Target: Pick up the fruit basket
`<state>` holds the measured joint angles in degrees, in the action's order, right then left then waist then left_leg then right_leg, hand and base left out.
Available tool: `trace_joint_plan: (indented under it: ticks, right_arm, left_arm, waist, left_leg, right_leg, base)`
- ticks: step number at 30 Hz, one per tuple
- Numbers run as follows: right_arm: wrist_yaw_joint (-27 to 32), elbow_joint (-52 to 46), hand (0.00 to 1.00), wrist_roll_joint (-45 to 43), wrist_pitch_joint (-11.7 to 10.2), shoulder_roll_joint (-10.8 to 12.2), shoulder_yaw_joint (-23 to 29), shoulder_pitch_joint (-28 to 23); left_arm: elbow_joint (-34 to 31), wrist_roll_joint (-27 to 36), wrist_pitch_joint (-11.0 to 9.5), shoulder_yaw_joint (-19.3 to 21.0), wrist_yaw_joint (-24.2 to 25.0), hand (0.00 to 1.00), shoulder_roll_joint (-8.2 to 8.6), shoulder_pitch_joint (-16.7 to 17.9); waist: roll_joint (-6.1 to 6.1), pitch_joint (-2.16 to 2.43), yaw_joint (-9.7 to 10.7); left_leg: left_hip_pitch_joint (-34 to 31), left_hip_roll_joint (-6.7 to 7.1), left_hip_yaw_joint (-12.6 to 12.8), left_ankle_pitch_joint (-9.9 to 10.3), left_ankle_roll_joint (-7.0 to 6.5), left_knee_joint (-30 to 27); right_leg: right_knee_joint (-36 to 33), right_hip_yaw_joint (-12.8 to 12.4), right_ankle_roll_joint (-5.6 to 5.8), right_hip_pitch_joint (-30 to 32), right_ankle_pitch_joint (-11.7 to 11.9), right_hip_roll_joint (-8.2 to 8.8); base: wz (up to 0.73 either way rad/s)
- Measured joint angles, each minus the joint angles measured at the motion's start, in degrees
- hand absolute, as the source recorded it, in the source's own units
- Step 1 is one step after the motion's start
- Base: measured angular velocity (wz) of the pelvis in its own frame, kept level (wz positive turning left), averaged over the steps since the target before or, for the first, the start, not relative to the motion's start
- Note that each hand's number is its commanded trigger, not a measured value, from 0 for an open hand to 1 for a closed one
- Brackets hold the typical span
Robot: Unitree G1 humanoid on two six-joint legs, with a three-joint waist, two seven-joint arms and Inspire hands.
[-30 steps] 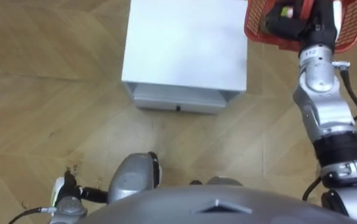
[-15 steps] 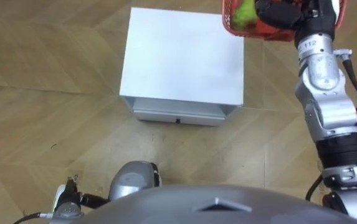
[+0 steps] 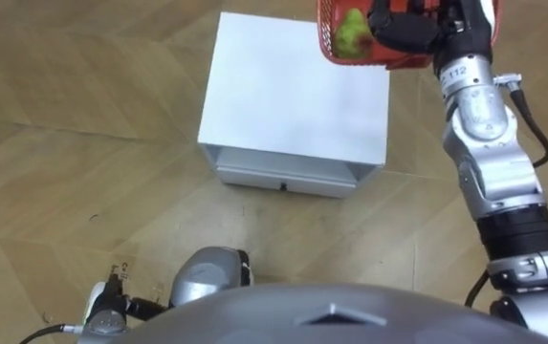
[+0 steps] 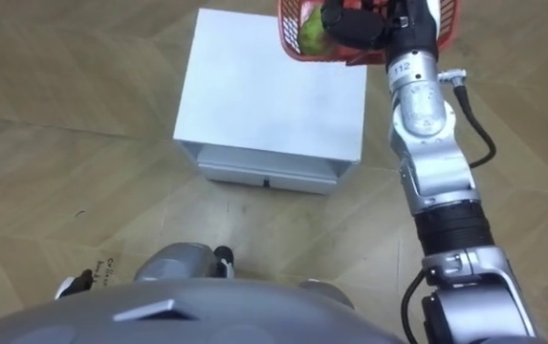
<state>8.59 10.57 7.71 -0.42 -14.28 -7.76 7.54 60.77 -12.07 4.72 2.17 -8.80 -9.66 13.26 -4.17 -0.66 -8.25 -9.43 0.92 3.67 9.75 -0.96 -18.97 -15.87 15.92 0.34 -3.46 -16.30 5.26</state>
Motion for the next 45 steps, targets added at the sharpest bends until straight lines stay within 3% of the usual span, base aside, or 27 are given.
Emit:
trace_joint_plan:
  ticks: [4,5,7,8,9,11,12,14,15,16,17,18,19,25,30,34,40,41,42,43,45]
  right_arm:
    - [-0.05,0.74,1.00,-0.49,0.05,1.73,-0.54,-0.54]
    - [-0.04,1.80,1.00,-1.50,0.08,1.91,-0.96,-0.56]
    - [-0.01,4.39,1.00,-2.33,0.49,2.52,-1.50,-0.76]
    - [0.00,5.30,1.00,-2.38,0.55,2.83,-1.69,-0.84]
    - [0.00,6.81,1.00,-2.34,0.59,3.15,-2.45,-1.20]
    - [-0.40,7.86,1.00,-1.95,0.67,3.14,-3.25,-1.87]
    - [-1.29,8.00,1.00,-1.13,0.76,3.22,-3.53,-1.88]
    - [-1.93,8.29,1.00,-1.25,0.75,3.29,-4.56,-1.86]
    - [-2.41,8.97,1.00,-1.28,0.74,3.45,-4.96,-1.92]
    - [-2.46,9.21,1.00,-1.28,0.74,3.43,-5.16,-1.96]
    - [-2.47,9.59,1.00,-1.27,0.74,3.22,-5.40,-2.02]
    - [-2.57,9.63,1.00,-1.21,0.73,3.14,-5.63,-1.92]
    - [-2.89,9.65,1.00,-1.22,0.69,3.16,-5.64,-1.90]
    - [-3.64,13.39,1.00,0.74,0.54,3.43,-6.71,-0.60]
    - [-3.34,18.22,1.00,3.35,0.55,3.64,-7.40,-0.51]
    - [-3.10,18.86,1.00,3.42,0.54,3.78,-7.58,-0.07]
    - [-2.28,21.03,1.00,2.90,0.53,5.83,-7.81,0.27]
    - [-2.28,21.21,0.97,3.05,0.53,6.02,-7.86,0.26]
    - [-2.30,21.44,0.65,3.27,0.52,6.02,-7.88,0.27]
    - [-2.30,21.70,0.00,3.28,0.43,6.02,-7.87,0.33]
    - [-2.16,22.86,0.00,3.44,-0.59,6.01,-7.70,0.47]
  left_arm:
    - [-0.03,0.06,0.02,-0.11,0.77,0.00,0.01,-0.64]
    - [-0.07,0.06,0.02,-0.11,0.75,0.00,-0.05,-1.03]
    - [0.00,0.06,0.06,-0.08,0.67,0.00,-0.13,-1.22]
    - [-0.01,0.08,0.05,-0.11,0.62,0.00,-0.18,-1.24]
    - [-0.03,0.22,0.02,-0.30,0.54,0.00,-0.31,-1.27]
    - [-0.27,0.26,-0.27,-1.41,0.49,0.00,-0.88,-1.62]
    - [-0.17,0.20,-0.46,-1.52,0.47,0.00,-1.16,-2.17]
    - [-0.04,0.03,-0.59,-1.38,0.39,0.00,-1.33,-2.62]
    - [0.14,0.04,-0.87,-1.24,0.26,0.00,-1.34,-2.49]
    - [0.34,0.04,-1.02,-1.24,0.20,0.00,-1.34,-2.41]
    - [0.72,0.04,-1.01,-1.33,0.11,0.00,-1.01,-2.28]
    - [0.55,0.01,-1.04,-1.35,0.05,0.00,-0.67,-1.69]
    - [0.55,0.00,-0.99,-1.30,0.02,0.00,-0.52,-1.38]
    - [0.63,0.06,0.11,-2.34,-0.47,0.00,0.26,-0.70]
    - [1.14,0.01,0.33,-3.10,-0.46,0.00,0.46,-0.92]
    - [1.14,0.13,1.25,-4.61,-0.47,0.00,0.40,-0.92]
    - [1.16,0.07,1.50,-6.81,-0.43,0.00,0.43,0.17]
    - [1.15,0.08,1.48,-6.80,-0.43,0.00,0.42,0.43]
    - [1.13,0.13,1.42,-6.81,-0.42,0.00,0.42,0.75]
    - [1.14,0.14,1.39,-6.82,-0.42,0.00,0.42,0.91]
    - [1.05,0.12,1.30,-6.86,-0.22,0.00,0.41,1.11]
  waist:
    - [-0.01,0.01,0.08]
    - [0.02,0.04,0.09]
    - [0.10,-0.17,-0.13]
    - [0.25,-0.16,0.02]
    - [1.33,-0.31,0.09]
    - [2.25,-0.31,0.00]
    - [2.50,-0.35,-0.14]
    - [2.45,-0.32,-0.21]
    - [2.30,-0.18,-0.33]
    - [2.10,-0.06,-0.31]
    - [2.40,-0.07,-0.29]
    - [2.81,0.20,-0.58]
    - [2.97,0.14,-1.04]
    - [2.76,0.10,-1.83]
    - [2.45,-0.40,-2.99]
    - [2.54,-0.48,-3.13]
    - [3.10,-0.61,-3.12]
    - [3.44,-0.74,-3.20]
    - [3.83,-0.71,-3.16]
    - [3.96,-0.64,-3.19]
    - [4.36,-0.49,-3.04]
  left_leg:
    - [0.10,0.92,0.70,0.96,-1.53,0.12]
    - [0.30,1.12,0.97,1.22,-2.13,0.01]
    - [1.26,2.32,1.17,1.88,-3.30,-0.86]
    - [1.71,2.51,1.10,2.08,-3.62,-0.87]
    - [2.46,2.68,0.25,2.44,-4.18,-0.95]
    - [2.46,2.26,-0.93,2.57,-4.63,-0.89]
    - [1.76,1.95,-0.99,2.16,-4.97,-0.88]
    - [1.44,2.09,-1.24,2.01,-5.19,-0.38]
    - [1.63,2.38,-1.71,2.02,-5.21,-0.07]
    - [1.84,2.70,-2.06,2.02,-5.21,0.32]
    - [2.14,3.04,-2.86,2.02,-5.20,0.84]
    - [2.52,2.81,-3.12,2.00,-5.12,1.87]
    - [2.75,2.62,-3.59,1.89,-4.94,2.66]
    - [2.97,2.28,-5.33,1.52,-4.33,4.17]
    - [2.61,2.32,-6.10,1.53,-4.33,5.17]
    - [1.62,2.31,-6.18,1.53,-4.33,5.33]
    - [0.01,2.28,-6.38,1.53,-4.33,5.32]
    - [-0.13,2.33,-6.97,1.53,-4.33,5.32]
    - [-0.25,2.37,-7.07,1.52,-4.33,5.33]
    - [-0.37,2.38,-7.07,1.53,-4.33,5.34]
    - [-1.10,2.48,-7.32,1.51,-4.35,5.10]
  right_leg:
    - [-8.79,0.86,1.82,3.47,-1.10,2.42]
    - [-15.32,1.61,1.98,6.05,-1.06,4.22]
    - [-25.55,1.24,2.34,10.14,0.78,7.29]
    - [-27.21,1.12,2.34,10.75,1.69,7.69]
    - [-29.76,0.43,2.07,12.10,3.88,7.70]
    - [-28.79,-1.62,2.59,14.26,3.36,6.10]
    - [-25.63,-2.05,3.12,15.89,2.53,5.02]
    - [-16.67,-2.10,3.09,16.38,2.56,3.55]
    - [-9.19,-2.78,2.44,15.35,3.89,2.04]
    - [-6.47,-3.39,1.97,14.90,5.65,1.43]
    - [-3.79,-3.88,1.26,13.86,8.90,0.76]
    - [-2.15,-3.46,1.11,13.07,9.39,0.44]
    - [-1.06,-3.02,0.95,12.54,9.58,0.14]
    - [1.50,-1.23,0.90,11.28,9.57,-0.56]
    - [3.31,0.01,0.95,10.84,9.56,-0.59]
    - [3.42,1.30,0.96,11.71,9.57,-0.47]
    - [3.48,1.69,0.96,13.11,9.57,-0.50]
    - [3.48,1.90,0.96,13.17,9.57,-0.47]
    - [3.45,2.06,0.96,13.23,9.57,-0.41]
    - [3.39,2.18,0.96,13.38,9.56,-0.39]
    - [3.30,2.48,0.99,14.09,9.53,-0.24]
  base:
    - [-0.01]
    - [0.00]
    - [-0.02]
    - [0.00]
    - [0.10]
    - [0.16]
    - [0.19]
    - [0.18]
    - [0.18]
    - [0.34]
    - [0.27]
    - [0.23]
    - [0.13]
    - [0.18]
    - [0.07]
    - [0.04]
    - [0.03]
    - [0.09]
    - [0.10]
    - [0.10]
    - [0.08]
